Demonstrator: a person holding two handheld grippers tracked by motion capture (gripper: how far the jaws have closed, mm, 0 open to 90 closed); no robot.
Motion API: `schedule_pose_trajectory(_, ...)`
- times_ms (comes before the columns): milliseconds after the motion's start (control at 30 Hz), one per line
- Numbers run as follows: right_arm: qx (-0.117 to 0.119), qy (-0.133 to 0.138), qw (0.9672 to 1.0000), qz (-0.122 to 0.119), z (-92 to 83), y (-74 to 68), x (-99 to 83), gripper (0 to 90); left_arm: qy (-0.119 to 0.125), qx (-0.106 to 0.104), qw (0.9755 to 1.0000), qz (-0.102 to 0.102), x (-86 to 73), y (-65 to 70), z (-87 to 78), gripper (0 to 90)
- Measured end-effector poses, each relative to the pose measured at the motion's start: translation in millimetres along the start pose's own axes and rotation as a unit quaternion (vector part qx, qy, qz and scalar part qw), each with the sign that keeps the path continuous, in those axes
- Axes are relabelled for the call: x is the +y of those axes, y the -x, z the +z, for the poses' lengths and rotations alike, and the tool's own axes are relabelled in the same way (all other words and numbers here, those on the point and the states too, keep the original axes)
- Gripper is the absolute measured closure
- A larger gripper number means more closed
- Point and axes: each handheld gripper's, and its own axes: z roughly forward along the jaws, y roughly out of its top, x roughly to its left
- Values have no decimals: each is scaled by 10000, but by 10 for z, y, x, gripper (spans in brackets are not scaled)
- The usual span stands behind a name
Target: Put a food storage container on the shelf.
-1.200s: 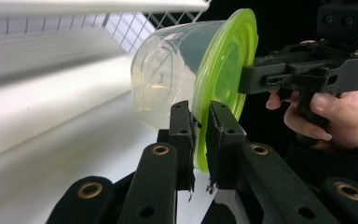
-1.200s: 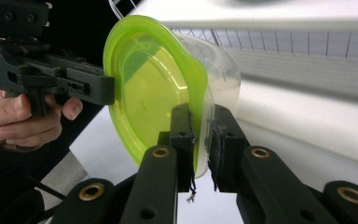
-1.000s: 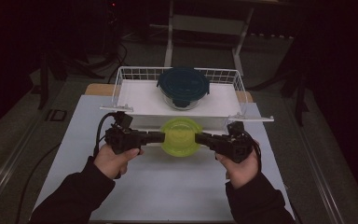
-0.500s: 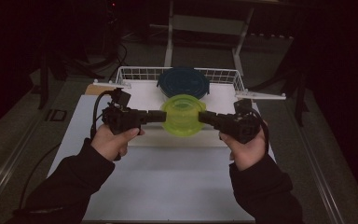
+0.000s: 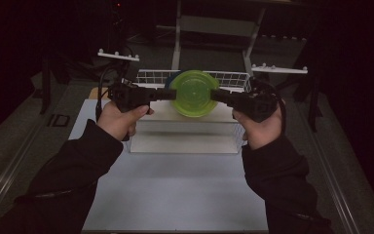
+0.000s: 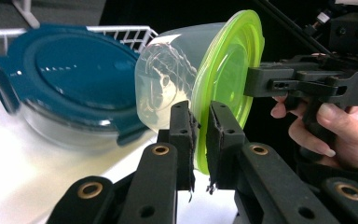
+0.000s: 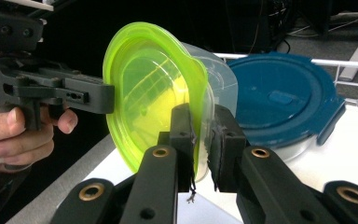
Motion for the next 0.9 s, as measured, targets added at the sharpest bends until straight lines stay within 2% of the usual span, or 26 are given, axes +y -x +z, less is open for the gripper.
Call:
schedule_pose_trajectory(167,-86,13,9999,90,55,82,110,807,3,129,9999,-53,106,-33,65,808)
schedule_pose_trajectory(300,-179,-54,9997,133,134,143,173,806,-15,176,9998,-123,154,-118,115,806)
schedule_pose_trajectory(667,-196,-243,9988,387,323,341,180,803,-96,184,9989,-413,150,-327,266,802)
schedule_pose_trajectory(900,-139,-281,9983,486,354,373,211,793,-51,94,9983,-573,166,-389,285,782)
